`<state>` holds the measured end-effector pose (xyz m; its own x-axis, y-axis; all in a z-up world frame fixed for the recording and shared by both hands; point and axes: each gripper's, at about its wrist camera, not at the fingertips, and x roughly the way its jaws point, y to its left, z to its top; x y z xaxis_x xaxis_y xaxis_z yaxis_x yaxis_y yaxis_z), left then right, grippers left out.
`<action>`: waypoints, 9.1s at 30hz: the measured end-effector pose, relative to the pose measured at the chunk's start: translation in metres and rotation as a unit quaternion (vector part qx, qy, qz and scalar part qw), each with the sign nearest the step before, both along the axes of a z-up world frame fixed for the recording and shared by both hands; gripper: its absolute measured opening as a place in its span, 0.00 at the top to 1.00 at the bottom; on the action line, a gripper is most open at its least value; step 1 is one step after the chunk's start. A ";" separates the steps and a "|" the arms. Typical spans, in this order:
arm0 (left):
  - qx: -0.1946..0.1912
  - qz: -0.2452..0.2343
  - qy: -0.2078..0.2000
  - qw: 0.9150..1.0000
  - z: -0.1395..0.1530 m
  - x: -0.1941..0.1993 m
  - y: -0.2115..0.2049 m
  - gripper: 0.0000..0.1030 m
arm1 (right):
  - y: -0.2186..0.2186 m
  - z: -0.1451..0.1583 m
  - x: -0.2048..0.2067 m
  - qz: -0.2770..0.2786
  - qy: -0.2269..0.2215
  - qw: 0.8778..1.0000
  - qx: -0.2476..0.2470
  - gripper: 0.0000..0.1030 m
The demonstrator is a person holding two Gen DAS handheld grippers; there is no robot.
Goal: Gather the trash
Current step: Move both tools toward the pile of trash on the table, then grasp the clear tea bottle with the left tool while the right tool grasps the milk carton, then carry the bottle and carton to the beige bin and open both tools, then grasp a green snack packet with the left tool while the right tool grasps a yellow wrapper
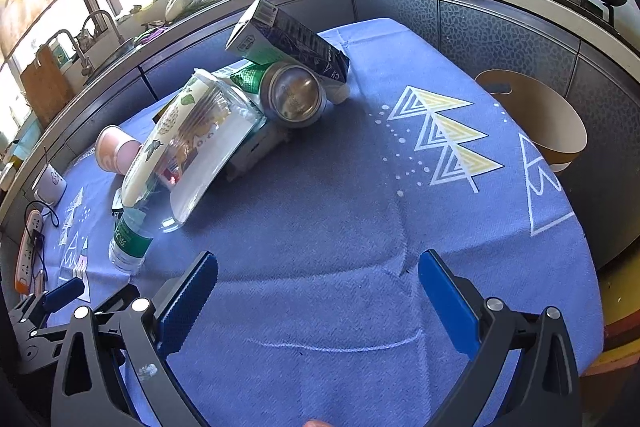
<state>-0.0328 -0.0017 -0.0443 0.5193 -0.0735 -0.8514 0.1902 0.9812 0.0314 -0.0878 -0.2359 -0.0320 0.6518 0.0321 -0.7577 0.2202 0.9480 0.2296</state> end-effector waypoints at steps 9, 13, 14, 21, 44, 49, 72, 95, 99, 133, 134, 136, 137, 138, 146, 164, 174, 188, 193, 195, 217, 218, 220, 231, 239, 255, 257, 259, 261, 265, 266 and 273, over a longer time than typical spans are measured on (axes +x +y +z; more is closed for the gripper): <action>-0.024 0.001 0.033 0.999 0.001 -0.012 0.016 0.06 | 0.013 0.000 -0.011 0.019 0.000 1.000 -0.001 0.03; -0.042 -0.014 0.037 0.998 0.002 -0.018 0.020 0.06 | 0.008 0.004 -0.020 0.006 -0.013 1.000 0.016 0.03; -0.046 -0.021 0.038 0.998 0.004 -0.018 0.019 0.06 | 0.007 0.005 -0.022 0.004 -0.014 1.000 0.019 0.03; -0.044 -0.019 0.032 0.998 0.007 -0.021 0.020 0.06 | 0.004 0.001 -0.027 0.004 -0.005 0.999 0.040 0.03; -0.041 -0.022 -0.015 0.999 0.032 -0.013 0.028 0.06 | 0.021 0.011 -0.028 0.034 0.002 0.999 0.007 0.03; -0.069 -0.035 -0.008 0.997 0.035 -0.012 0.030 0.06 | 0.019 0.008 -0.027 0.036 0.011 0.999 0.018 0.03; -0.026 -0.183 -0.070 0.980 0.027 0.053 -0.024 0.06 | -0.053 0.003 0.059 0.043 -0.020 0.987 0.152 0.51; -0.078 -0.170 -0.001 0.982 0.007 0.041 0.006 0.41 | -0.061 -0.019 0.112 0.118 -0.030 0.947 0.297 0.54; -0.089 -0.159 0.007 0.983 0.004 0.046 0.015 0.41 | -0.027 -0.034 0.079 0.179 0.017 0.932 0.316 0.54; -0.050 -0.161 -0.015 0.986 0.017 0.050 -0.035 0.44 | -0.059 -0.020 0.061 0.069 -0.033 0.991 0.107 0.26; -0.055 -0.163 -0.012 0.985 0.019 0.048 -0.033 0.44 | -0.058 -0.022 0.060 0.078 -0.033 0.989 0.118 0.43; -0.077 -0.171 -0.008 0.982 0.027 0.044 -0.030 0.44 | -0.057 -0.017 0.056 0.082 -0.042 0.990 0.111 0.47; -0.091 -0.176 -0.010 0.980 0.034 0.041 -0.029 0.44 | -0.057 -0.014 0.052 0.081 -0.048 0.990 0.103 0.50; -0.101 -0.182 -0.012 0.978 0.040 0.040 -0.028 0.44 | -0.060 -0.011 0.049 0.079 -0.054 0.990 0.105 0.51; -0.143 -0.261 -0.002 0.955 0.072 0.057 -0.099 0.44 | -0.137 0.001 0.012 -0.004 -0.118 0.975 0.189 0.57; -0.119 -0.306 0.020 0.944 0.069 0.079 -0.184 0.43 | -0.142 0.003 0.006 0.070 -0.124 0.986 0.088 0.22; -0.121 -0.308 0.015 0.944 0.089 0.094 -0.203 0.44 | -0.131 -0.017 0.021 0.078 -0.107 0.990 0.053 0.51; -0.115 -0.399 0.018 0.909 0.085 0.122 -0.394 0.43 | -0.305 -0.005 -0.009 -0.178 -0.145 0.967 0.107 0.52; -0.100 -0.407 0.049 0.906 0.053 0.137 -0.448 0.40 | -0.330 -0.023 0.008 -0.220 -0.110 0.963 0.110 0.50; -0.086 -0.402 0.054 0.910 0.040 0.139 -0.461 0.37 | -0.332 -0.031 0.012 -0.229 -0.105 0.961 0.112 0.38; -0.135 -0.311 0.061 0.939 0.029 0.071 -0.189 0.37 | -0.230 -0.008 0.023 -0.088 -0.131 0.976 0.150 0.52; -0.136 -0.295 0.063 0.944 0.026 0.070 -0.167 0.37 | -0.219 -0.009 0.027 -0.076 -0.127 0.977 0.152 0.52; -0.134 -0.264 0.063 0.953 0.022 0.068 -0.126 0.37 | -0.198 -0.010 0.035 -0.054 -0.119 0.979 0.157 0.52; -0.161 -0.070 0.035 0.984 0.015 0.094 0.061 0.36 | -0.068 0.007 0.055 0.081 -0.105 0.976 0.172 0.52; -0.209 -0.009 0.054 0.976 -0.007 0.121 0.111 0.25 | 0.008 0.000 0.058 0.169 -0.067 0.965 0.188 0.55; -0.260 -0.071 0.086 0.959 -0.027 0.135 0.091 0.95 | 0.030 -0.018 0.095 0.151 -0.026 0.967 0.205 0.55; -0.269 -0.078 0.093 0.955 -0.026 0.121 0.091 0.95 | 0.030 -0.019 0.095 0.153 -0.023 0.966 0.208 0.55; -0.261 -0.081 0.095 0.957 -0.024 0.108 0.090 0.87 | 0.031 -0.020 0.095 0.155 -0.023 0.965 0.208 0.55; -0.246 -0.078 0.087 0.962 -0.020 0.100 0.093 0.52 | 0.031 -0.020 0.096 0.154 -0.023 0.965 0.209 0.55; -0.233 -0.076 0.044 0.968 0.000 0.091 0.104 0.21 | 0.031 -0.020 0.103 0.151 -0.022 0.964 0.216 0.55; -0.237 -0.074 0.048 0.968 0.001 0.093 0.106 0.21 | 0.031 -0.020 0.106 0.150 -0.023 0.963 0.221 0.55; -0.241 -0.097 0.092 0.961 -0.019 0.091 0.087 0.25 | 0.035 -0.026 0.123 0.159 -0.014 0.951 0.266 0.98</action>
<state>0.0583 0.0855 -0.0632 0.2998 -0.5625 -0.7706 0.3291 0.8191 -0.4699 0.0357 -0.2013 -0.0579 0.5644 0.6051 -0.5616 -0.0716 0.7136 0.6969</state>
